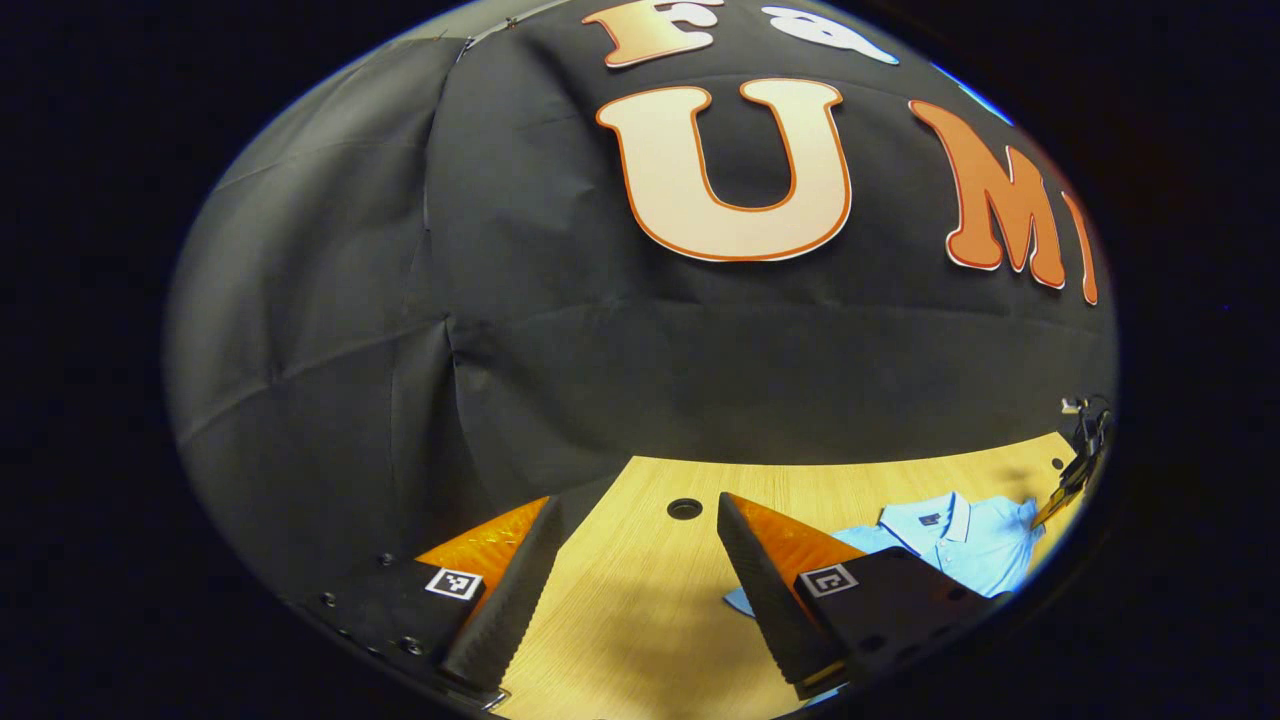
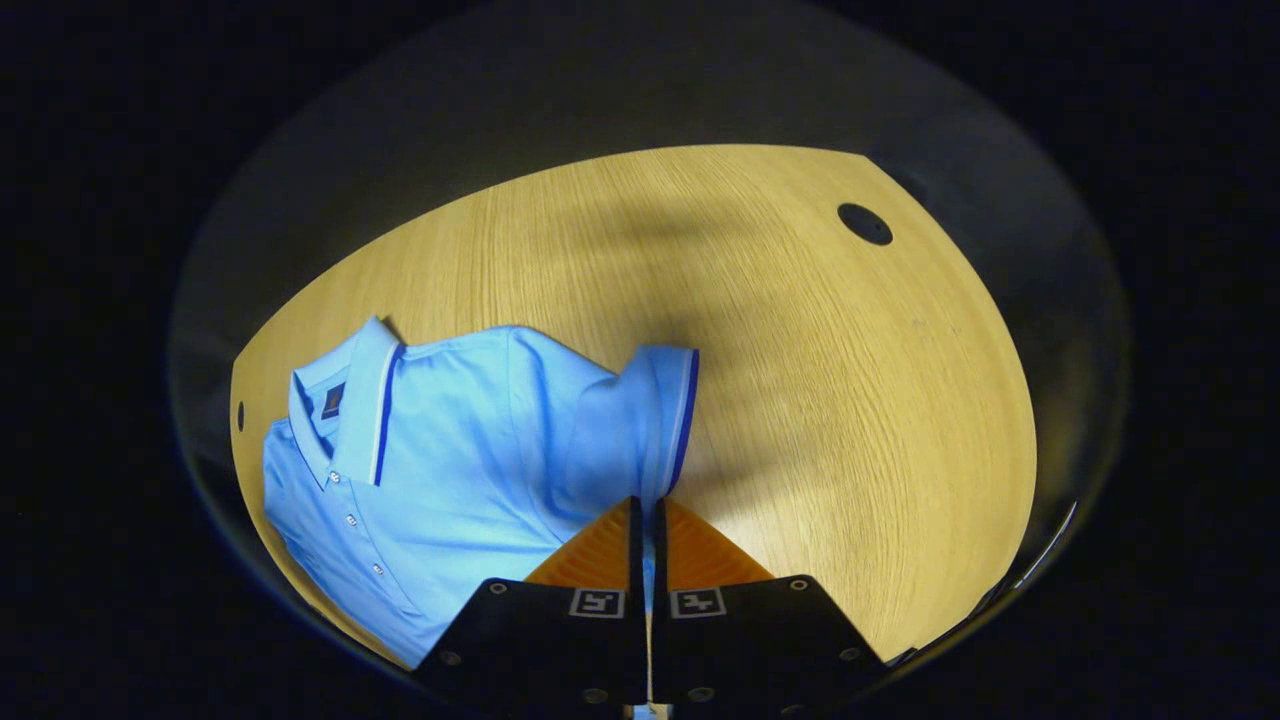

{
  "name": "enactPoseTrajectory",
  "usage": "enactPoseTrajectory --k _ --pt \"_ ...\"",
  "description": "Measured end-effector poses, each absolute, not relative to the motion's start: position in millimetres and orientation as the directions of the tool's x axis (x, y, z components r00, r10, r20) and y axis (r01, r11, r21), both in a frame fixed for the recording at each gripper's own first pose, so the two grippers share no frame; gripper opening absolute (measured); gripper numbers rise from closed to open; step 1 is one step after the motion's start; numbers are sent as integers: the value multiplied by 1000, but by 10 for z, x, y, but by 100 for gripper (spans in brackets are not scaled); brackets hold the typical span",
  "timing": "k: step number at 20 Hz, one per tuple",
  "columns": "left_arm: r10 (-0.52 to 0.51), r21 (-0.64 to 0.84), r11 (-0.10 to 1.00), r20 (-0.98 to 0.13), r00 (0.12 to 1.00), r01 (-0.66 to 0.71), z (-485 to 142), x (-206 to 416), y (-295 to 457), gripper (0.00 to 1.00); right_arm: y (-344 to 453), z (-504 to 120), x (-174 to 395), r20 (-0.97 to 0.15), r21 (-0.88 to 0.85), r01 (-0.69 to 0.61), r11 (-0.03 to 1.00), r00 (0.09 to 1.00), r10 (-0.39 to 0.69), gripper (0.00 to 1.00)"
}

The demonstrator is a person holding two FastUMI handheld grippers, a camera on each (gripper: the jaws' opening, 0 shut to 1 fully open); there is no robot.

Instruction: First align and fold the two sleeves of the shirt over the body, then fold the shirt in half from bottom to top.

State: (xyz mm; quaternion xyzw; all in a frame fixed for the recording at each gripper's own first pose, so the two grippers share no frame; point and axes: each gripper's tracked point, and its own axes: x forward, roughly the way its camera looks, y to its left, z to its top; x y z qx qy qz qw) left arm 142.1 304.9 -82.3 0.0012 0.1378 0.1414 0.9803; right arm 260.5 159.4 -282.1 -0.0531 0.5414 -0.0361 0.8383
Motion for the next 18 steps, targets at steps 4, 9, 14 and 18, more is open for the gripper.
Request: enactPoseTrajectory --k 4,9,14,18 --pt "257 8 964 -263 930 -264 -786 1383 3081 99 2006 -2480 2451 -884 -90 -78 993 465 -44 1" --pt "245 -14 966 -260 934 -257 -750 1302 3215 99 2611 -2276 2196 -861 -82 -178 981 509 20 1" --pt "238 -40 966 -263 935 -257 -755 1223 3379 99 3208 -2279 1988 -860 -69 -266 961 504 77 1" --pt "228 -49 967 -275 934 -250 -791 1167 3442 99 3542 -2499 1797 -880 -70 -313 947 466 89 3"
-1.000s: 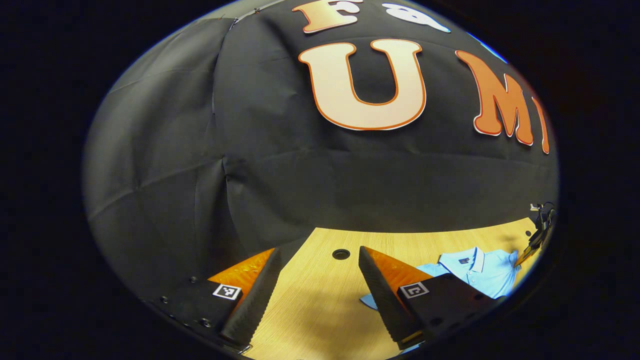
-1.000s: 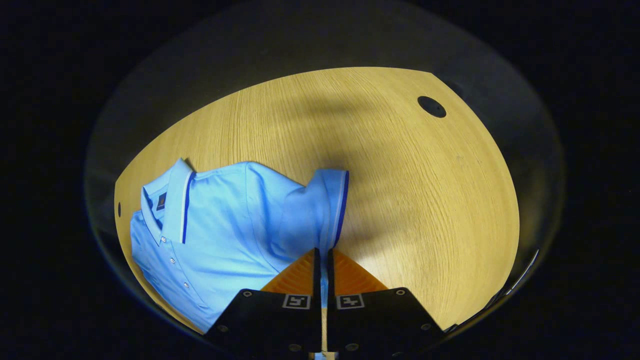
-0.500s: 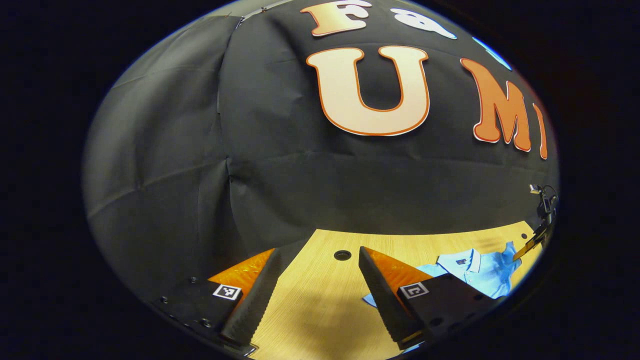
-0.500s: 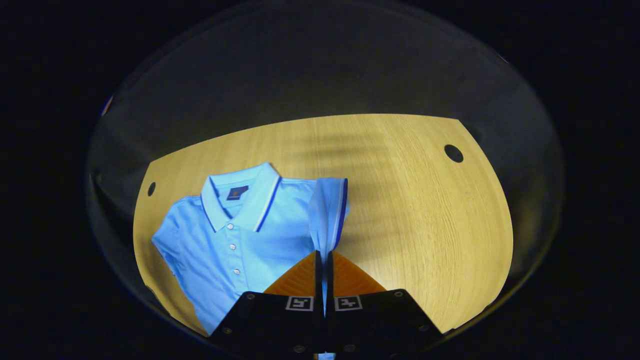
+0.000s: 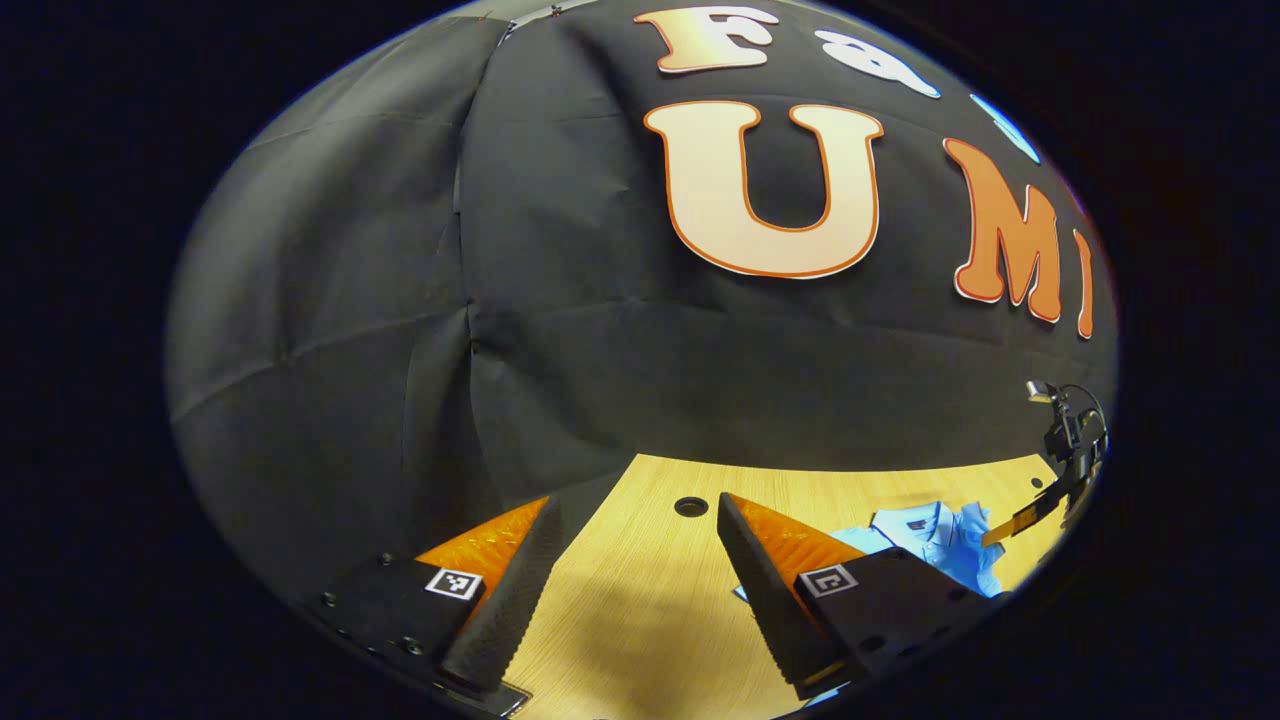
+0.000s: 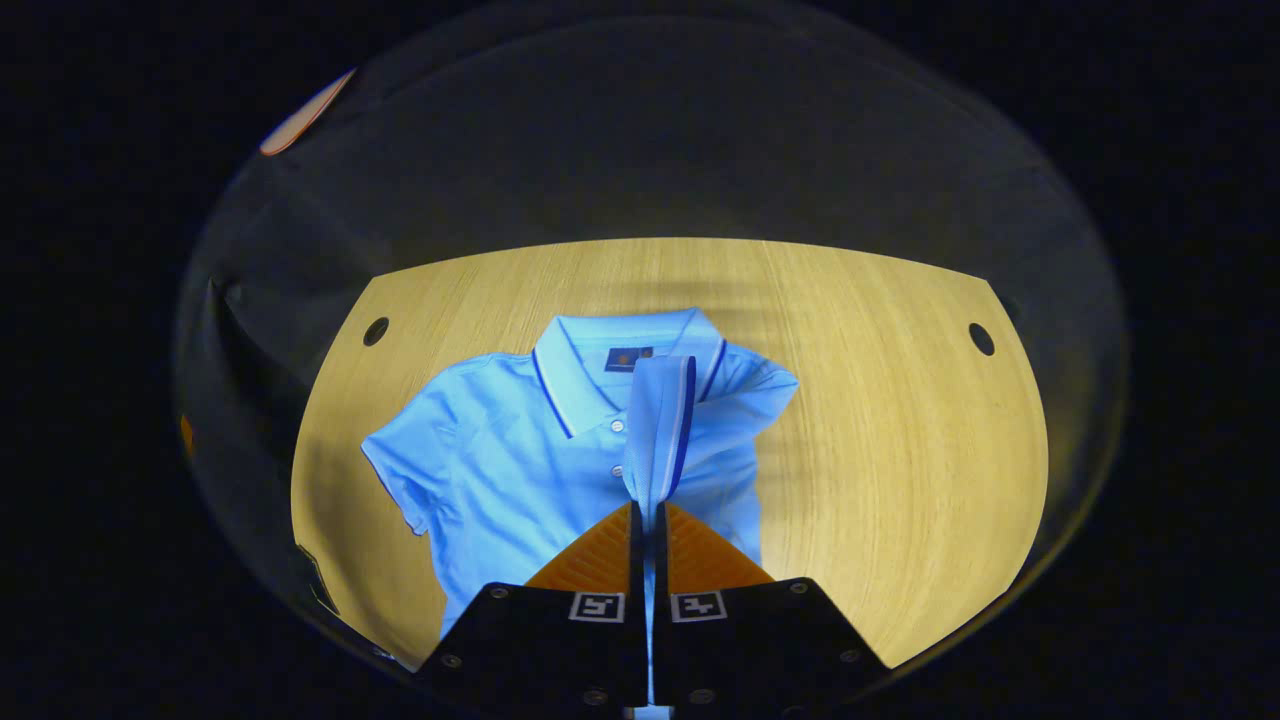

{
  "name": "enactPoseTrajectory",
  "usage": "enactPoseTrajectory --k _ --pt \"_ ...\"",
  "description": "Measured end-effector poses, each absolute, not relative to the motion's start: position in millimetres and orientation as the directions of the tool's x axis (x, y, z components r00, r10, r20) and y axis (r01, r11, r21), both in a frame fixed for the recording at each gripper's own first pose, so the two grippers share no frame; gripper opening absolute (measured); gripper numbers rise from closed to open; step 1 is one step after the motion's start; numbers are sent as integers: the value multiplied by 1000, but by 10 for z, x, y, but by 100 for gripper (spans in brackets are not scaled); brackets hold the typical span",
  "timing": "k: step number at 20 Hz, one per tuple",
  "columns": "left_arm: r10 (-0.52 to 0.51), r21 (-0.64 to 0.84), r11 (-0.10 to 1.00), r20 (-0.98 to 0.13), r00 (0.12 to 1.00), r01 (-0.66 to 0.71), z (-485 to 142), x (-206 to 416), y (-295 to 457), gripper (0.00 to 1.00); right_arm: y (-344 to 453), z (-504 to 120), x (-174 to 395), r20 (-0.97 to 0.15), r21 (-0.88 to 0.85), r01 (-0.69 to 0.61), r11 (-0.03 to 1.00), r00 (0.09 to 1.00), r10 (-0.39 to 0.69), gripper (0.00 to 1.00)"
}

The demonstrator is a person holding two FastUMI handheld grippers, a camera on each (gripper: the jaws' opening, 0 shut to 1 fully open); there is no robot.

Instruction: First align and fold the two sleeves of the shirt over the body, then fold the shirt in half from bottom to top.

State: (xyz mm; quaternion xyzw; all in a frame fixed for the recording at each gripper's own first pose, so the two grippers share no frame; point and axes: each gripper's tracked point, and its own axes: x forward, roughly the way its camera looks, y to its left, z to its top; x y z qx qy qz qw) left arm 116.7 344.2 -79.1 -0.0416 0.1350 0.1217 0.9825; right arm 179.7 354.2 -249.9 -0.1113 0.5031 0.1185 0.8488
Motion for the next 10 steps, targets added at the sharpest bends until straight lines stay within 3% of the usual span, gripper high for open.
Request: enactPoseTrajectory --k 4,5,6,7,9,10 --pt "216 -52 969 -278 936 -240 -787 1163 3436 99 3939 -2568 1514 -893 41 -351 935 406 192 17" --pt "213 -56 970 -282 935 -238 -796 1163 3421 99 3948 -2568 1485 -890 38 -355 934 412 193 37" --pt "204 -66 970 -292 934 -233 -813 1146 3394 99 3928 -2557 1458 -885 28 -356 934 425 189 51" --pt "194 -79 971 -305 933 -227 -844 1151 3338 99 3914 -2535 1420 -880 18 -353 935 439 183 72" --pt "172 -105 970 -338 925 -218 -944 1178 3233 99 3900 -2480 1306 -872 20 -356 934 451 190 100" --pt "159 -118 970 -360 919 -214 -1017 1203 3177 99 3879 -2443 1261 -867 24 -351 936 459 195 100"
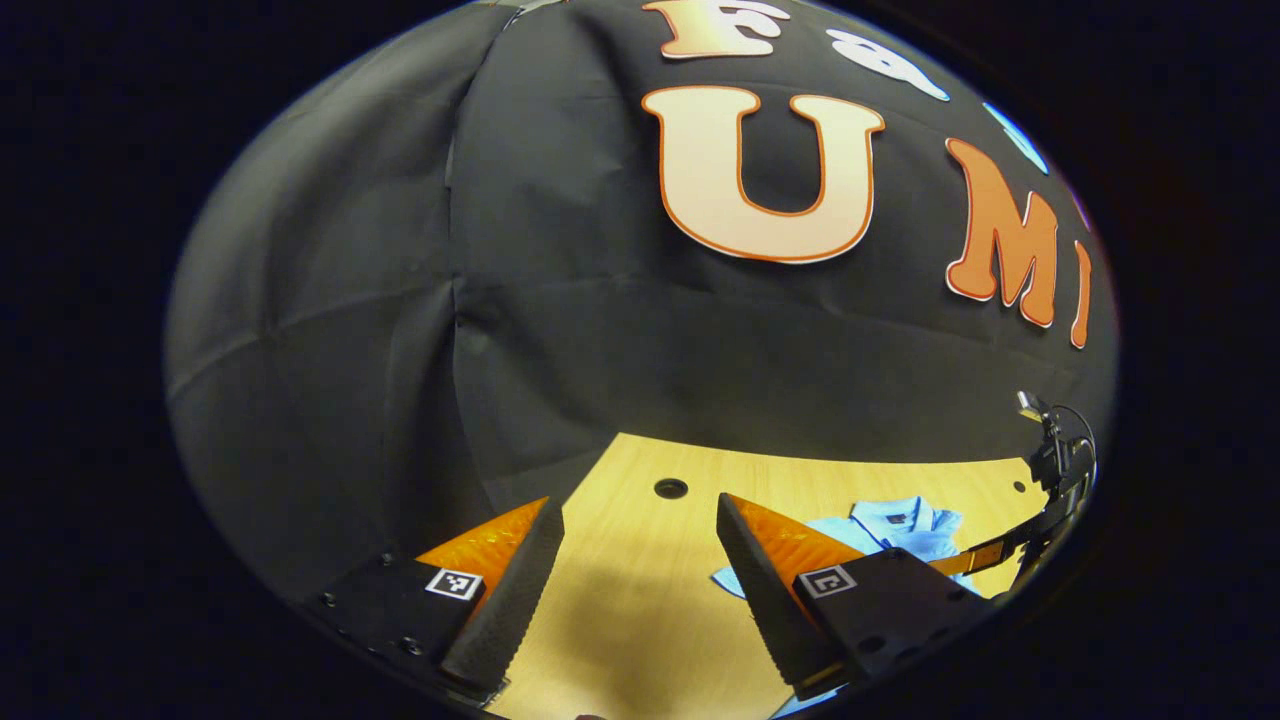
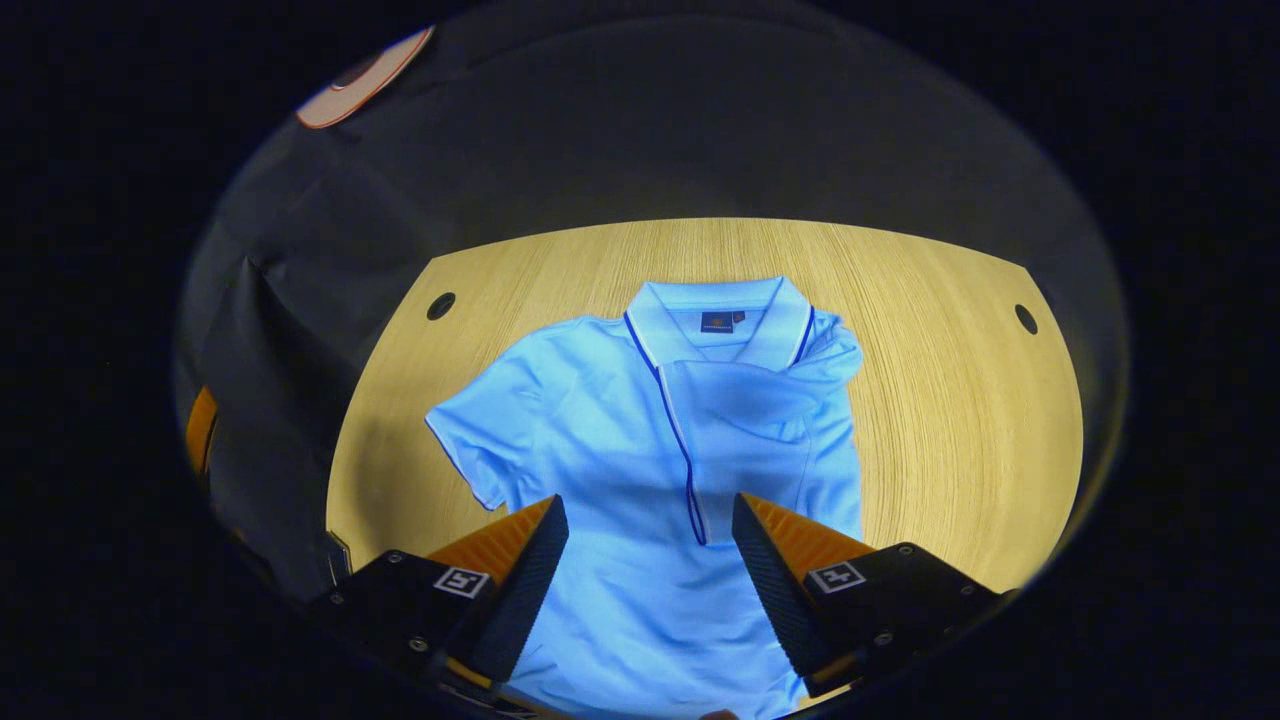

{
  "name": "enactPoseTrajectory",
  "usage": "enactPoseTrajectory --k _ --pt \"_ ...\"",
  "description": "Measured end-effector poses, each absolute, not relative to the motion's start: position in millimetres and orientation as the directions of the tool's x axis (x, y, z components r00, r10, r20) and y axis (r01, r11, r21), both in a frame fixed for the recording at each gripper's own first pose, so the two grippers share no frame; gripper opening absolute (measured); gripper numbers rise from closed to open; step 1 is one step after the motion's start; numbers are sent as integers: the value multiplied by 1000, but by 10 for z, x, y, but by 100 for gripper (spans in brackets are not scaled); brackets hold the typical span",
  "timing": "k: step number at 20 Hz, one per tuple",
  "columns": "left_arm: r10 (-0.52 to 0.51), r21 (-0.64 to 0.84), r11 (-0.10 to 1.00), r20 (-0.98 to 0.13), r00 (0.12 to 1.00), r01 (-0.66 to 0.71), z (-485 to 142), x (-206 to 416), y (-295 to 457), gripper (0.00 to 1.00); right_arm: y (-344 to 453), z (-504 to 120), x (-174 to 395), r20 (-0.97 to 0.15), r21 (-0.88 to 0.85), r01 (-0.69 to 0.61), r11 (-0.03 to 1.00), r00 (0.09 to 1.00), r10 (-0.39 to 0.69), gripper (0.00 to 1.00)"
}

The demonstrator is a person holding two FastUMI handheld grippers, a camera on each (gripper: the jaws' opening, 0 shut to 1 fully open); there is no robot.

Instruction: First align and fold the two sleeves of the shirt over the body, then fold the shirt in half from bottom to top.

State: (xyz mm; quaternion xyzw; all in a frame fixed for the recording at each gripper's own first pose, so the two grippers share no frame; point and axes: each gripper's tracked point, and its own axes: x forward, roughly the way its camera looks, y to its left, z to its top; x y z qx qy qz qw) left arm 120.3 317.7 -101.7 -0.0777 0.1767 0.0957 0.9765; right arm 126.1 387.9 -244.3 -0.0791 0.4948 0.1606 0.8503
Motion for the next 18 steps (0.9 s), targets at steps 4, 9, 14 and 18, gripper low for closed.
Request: enactPoseTrajectory --k 4,9,14,18 --pt "115 -144 967 -491 863 -210 -1370 1226 2932 98 3729 -2323 1078 -851 41 -329 943 483 205 99" --pt "-6 -233 958 -597 802 -166 -1775 1420 2394 97 3449 -2234 853 -842 80 -296 952 491 224 99" --pt "-48 -202 968 -737 675 -152 -2420 1717 2024 98 3061 -2276 714 -846 137 -213 967 483 226 99" --pt "-56 -157 978 -826 560 -135 -2881 1844 1833 99 2679 -2335 652 -854 154 -143 978 479 205 99"
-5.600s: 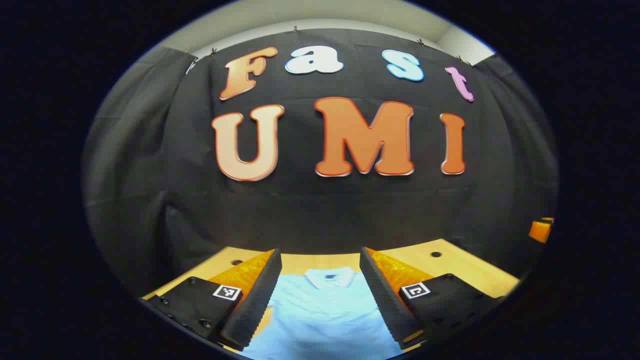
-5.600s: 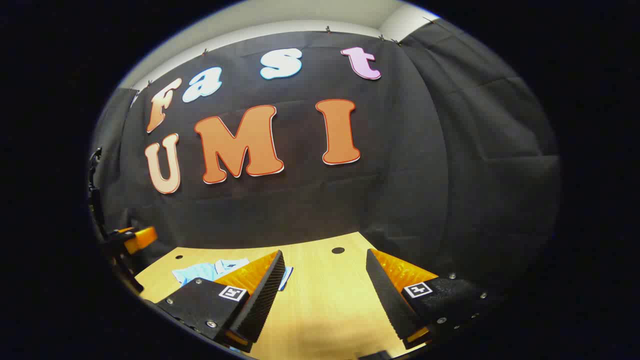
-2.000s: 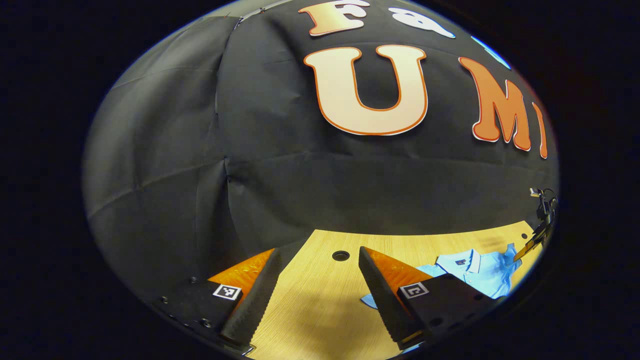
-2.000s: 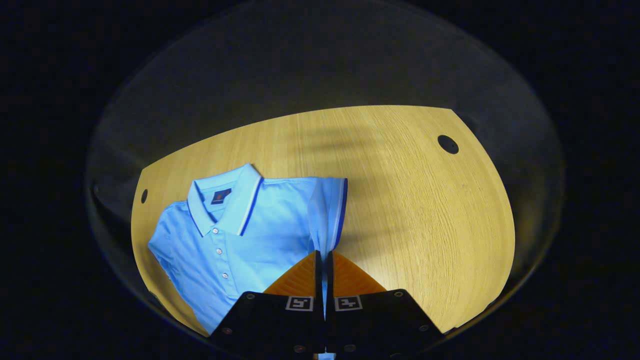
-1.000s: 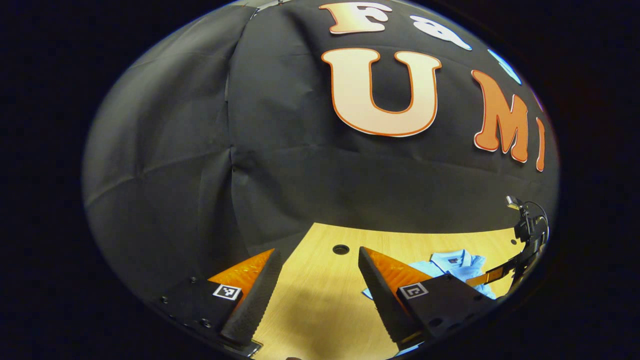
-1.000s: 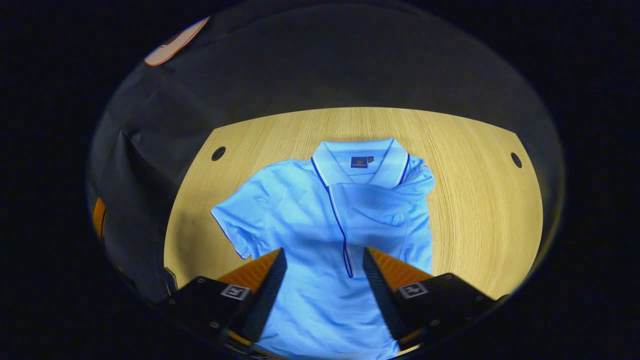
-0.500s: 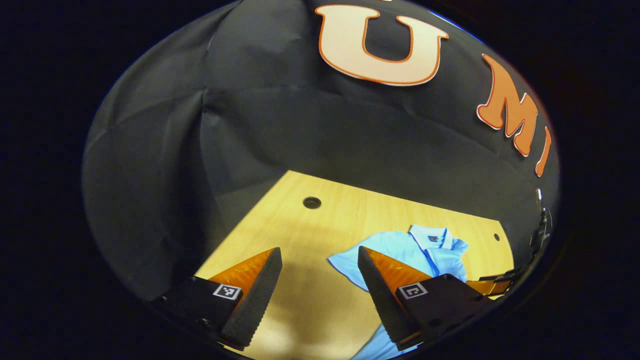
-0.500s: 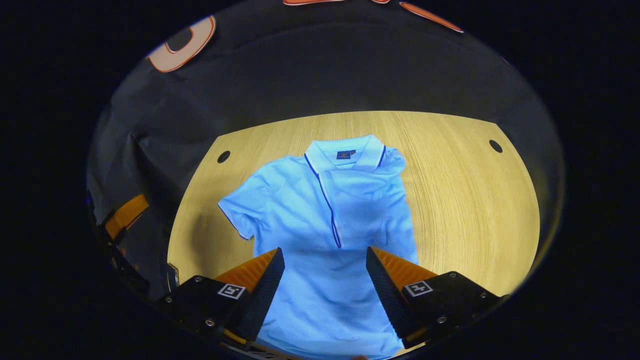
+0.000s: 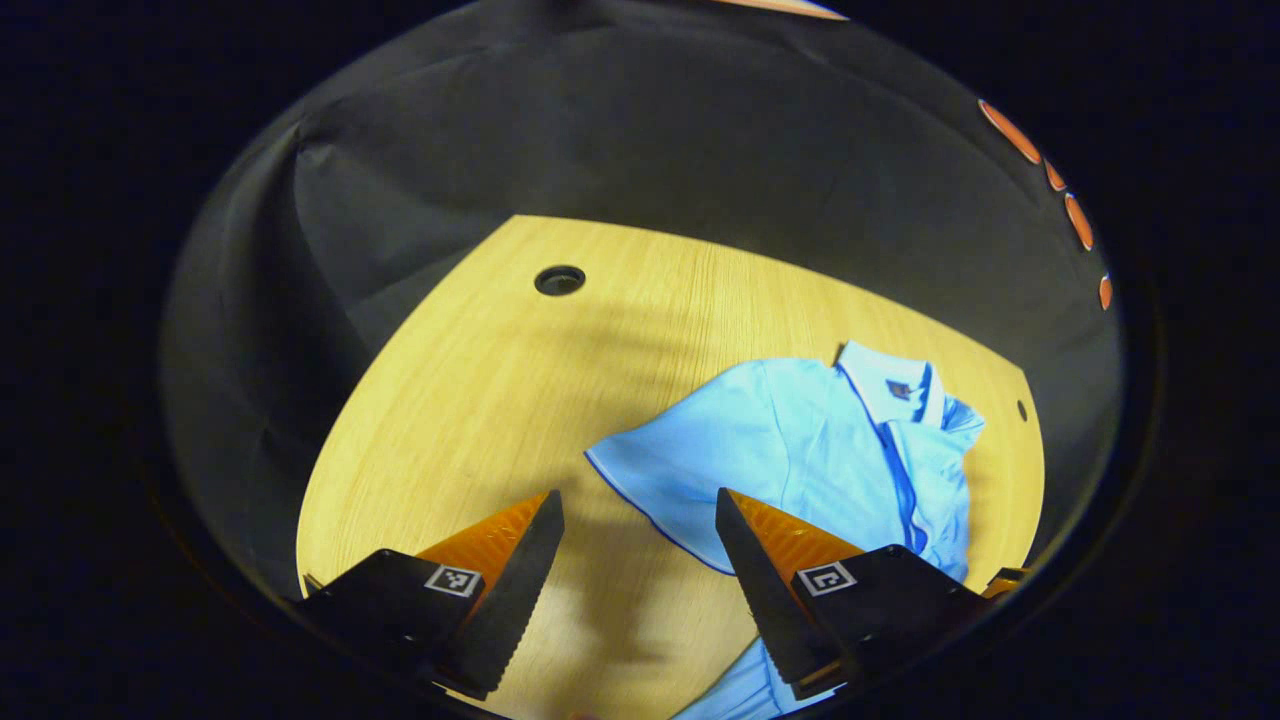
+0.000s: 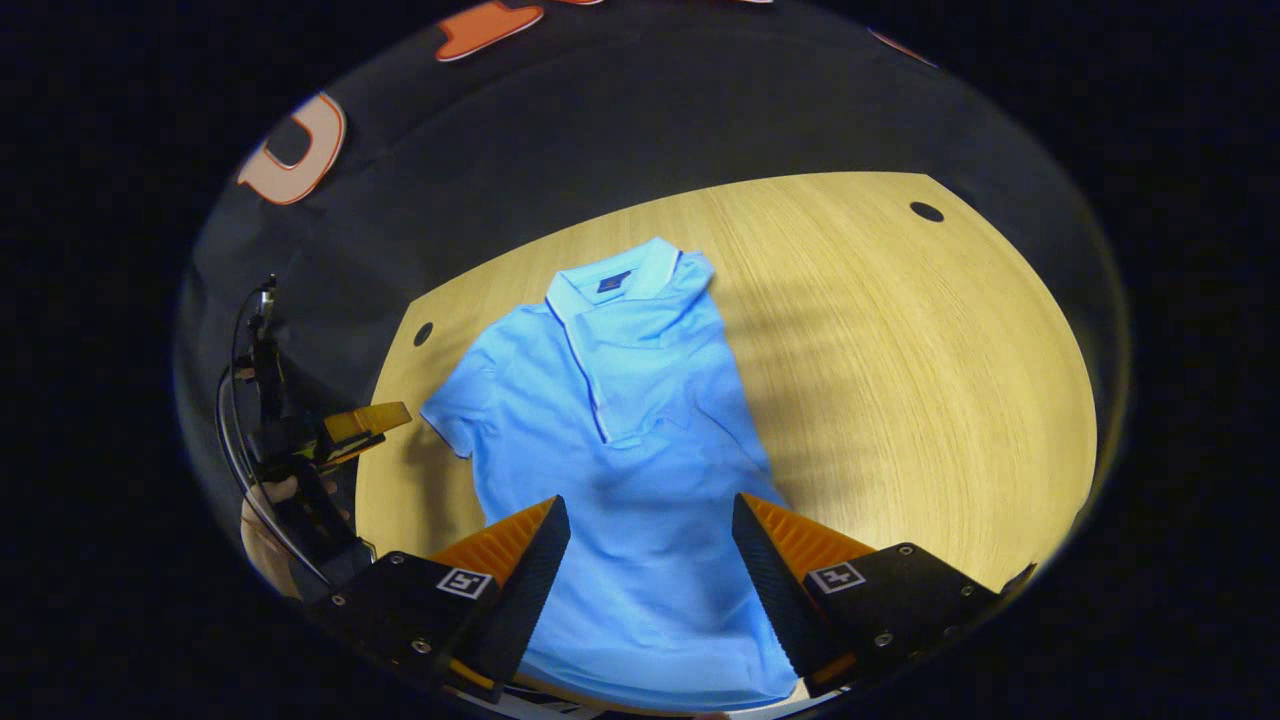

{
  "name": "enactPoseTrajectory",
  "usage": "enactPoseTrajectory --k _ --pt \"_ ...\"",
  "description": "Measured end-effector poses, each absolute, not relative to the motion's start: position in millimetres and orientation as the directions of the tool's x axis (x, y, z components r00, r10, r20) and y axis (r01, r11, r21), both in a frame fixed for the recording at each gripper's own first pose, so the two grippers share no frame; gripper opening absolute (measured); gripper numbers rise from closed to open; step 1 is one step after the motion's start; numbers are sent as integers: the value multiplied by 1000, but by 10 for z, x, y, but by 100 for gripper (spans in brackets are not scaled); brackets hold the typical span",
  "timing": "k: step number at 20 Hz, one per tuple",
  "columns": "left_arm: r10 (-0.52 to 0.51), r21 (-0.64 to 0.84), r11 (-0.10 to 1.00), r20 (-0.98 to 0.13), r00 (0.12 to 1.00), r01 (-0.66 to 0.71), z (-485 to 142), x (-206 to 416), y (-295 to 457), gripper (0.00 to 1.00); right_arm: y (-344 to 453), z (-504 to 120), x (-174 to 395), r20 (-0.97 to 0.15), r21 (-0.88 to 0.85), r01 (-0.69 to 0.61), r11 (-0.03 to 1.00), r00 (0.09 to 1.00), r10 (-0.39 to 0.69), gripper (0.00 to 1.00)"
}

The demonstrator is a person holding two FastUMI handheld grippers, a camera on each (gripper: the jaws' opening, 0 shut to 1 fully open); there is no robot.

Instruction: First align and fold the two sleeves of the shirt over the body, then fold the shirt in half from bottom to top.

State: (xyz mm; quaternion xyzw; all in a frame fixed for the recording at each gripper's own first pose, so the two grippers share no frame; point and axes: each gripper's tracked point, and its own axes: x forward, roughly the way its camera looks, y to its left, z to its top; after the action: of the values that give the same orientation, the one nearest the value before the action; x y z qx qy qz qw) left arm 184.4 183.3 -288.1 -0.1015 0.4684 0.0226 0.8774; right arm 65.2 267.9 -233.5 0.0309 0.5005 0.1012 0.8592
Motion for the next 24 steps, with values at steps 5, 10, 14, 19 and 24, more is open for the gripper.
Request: enactPoseTrajectory --k 5,10,14,19,24 --pt "-19 -110 979 -889 458 -173 -3197 1916 1782 98 2321 -2363 646 -857 175 -77 982 479 190 99" --pt "20 -68 980 -904 428 -189 -3327 1952 1757 99 2105 -2319 650 -860 201 -48 978 469 200 99" --pt "16 -72 978 -909 416 -195 -3344 1941 1723 96 2126 -2259 695 -848 237 -53 970 476 234 98" --pt "-22 -101 982 -901 433 -161 -3322 2048 1626 28 2151 -2320 721 -853 248 -68 966 457 251 99" --pt "-112 -205 968 -872 477 -147 -3277 2100 1433 4 2129 -2312 702 -858 245 -70 967 450 249 99"
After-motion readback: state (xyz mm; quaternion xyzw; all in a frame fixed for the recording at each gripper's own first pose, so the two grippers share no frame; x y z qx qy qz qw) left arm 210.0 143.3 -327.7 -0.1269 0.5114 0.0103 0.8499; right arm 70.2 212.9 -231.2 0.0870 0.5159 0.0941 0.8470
